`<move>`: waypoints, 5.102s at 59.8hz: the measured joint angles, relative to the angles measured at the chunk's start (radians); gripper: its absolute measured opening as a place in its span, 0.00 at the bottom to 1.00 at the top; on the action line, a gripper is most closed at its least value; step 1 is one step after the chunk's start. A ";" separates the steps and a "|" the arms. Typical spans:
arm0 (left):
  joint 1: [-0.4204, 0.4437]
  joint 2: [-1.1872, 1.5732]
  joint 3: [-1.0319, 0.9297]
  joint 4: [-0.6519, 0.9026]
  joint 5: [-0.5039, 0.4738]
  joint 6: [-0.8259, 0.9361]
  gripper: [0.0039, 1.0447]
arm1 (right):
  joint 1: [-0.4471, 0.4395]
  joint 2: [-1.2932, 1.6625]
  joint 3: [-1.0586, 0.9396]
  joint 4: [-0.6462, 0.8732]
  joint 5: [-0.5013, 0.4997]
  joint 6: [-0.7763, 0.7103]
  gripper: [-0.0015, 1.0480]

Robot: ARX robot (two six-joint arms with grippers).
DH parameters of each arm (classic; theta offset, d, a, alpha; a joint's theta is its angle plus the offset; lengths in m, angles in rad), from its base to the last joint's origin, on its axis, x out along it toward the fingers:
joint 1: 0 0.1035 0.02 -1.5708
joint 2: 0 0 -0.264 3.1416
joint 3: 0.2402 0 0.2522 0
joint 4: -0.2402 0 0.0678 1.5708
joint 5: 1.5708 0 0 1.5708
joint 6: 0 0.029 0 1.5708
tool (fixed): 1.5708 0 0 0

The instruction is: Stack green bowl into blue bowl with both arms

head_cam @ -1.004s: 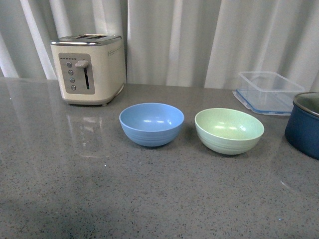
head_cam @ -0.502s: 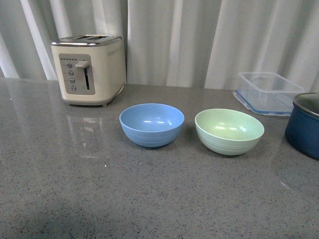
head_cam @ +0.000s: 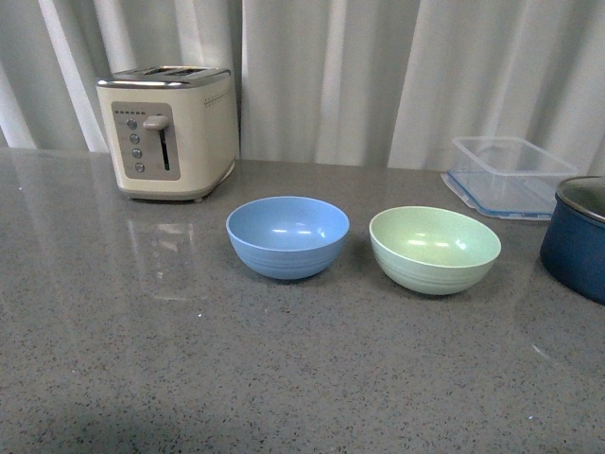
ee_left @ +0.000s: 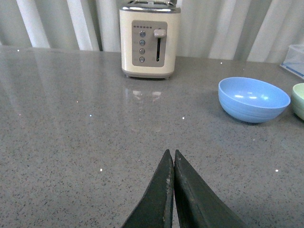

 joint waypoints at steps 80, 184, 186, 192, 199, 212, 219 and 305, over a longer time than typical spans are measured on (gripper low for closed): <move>0.000 -0.468 0.000 -0.465 0.000 0.000 0.40 | 0.011 0.053 0.047 -0.122 0.011 -0.021 0.90; 0.000 -0.468 0.000 -0.465 0.000 0.002 0.94 | 0.123 1.942 1.362 -0.284 0.108 0.562 0.01; 0.000 -0.468 0.000 -0.465 0.000 0.002 0.94 | 0.126 1.935 1.362 -0.284 0.104 0.562 0.00; 0.000 -0.468 0.000 -0.465 0.000 0.002 0.94 | 0.152 1.874 1.378 -0.282 0.097 0.551 0.01; 0.000 -0.468 0.000 -0.465 0.000 0.002 0.94 | 0.202 1.821 1.417 -0.280 0.092 0.540 0.01; 0.000 -0.468 0.000 -0.465 0.000 0.002 0.94 | 0.357 1.831 1.500 -0.277 0.085 0.489 0.01; 0.000 -0.468 0.000 -0.465 0.000 0.002 0.94 | 0.412 1.899 1.559 -0.292 0.089 0.478 0.01; 0.000 -0.468 0.000 -0.465 0.000 0.003 0.94 | 0.180 1.226 0.487 0.733 0.178 0.018 0.35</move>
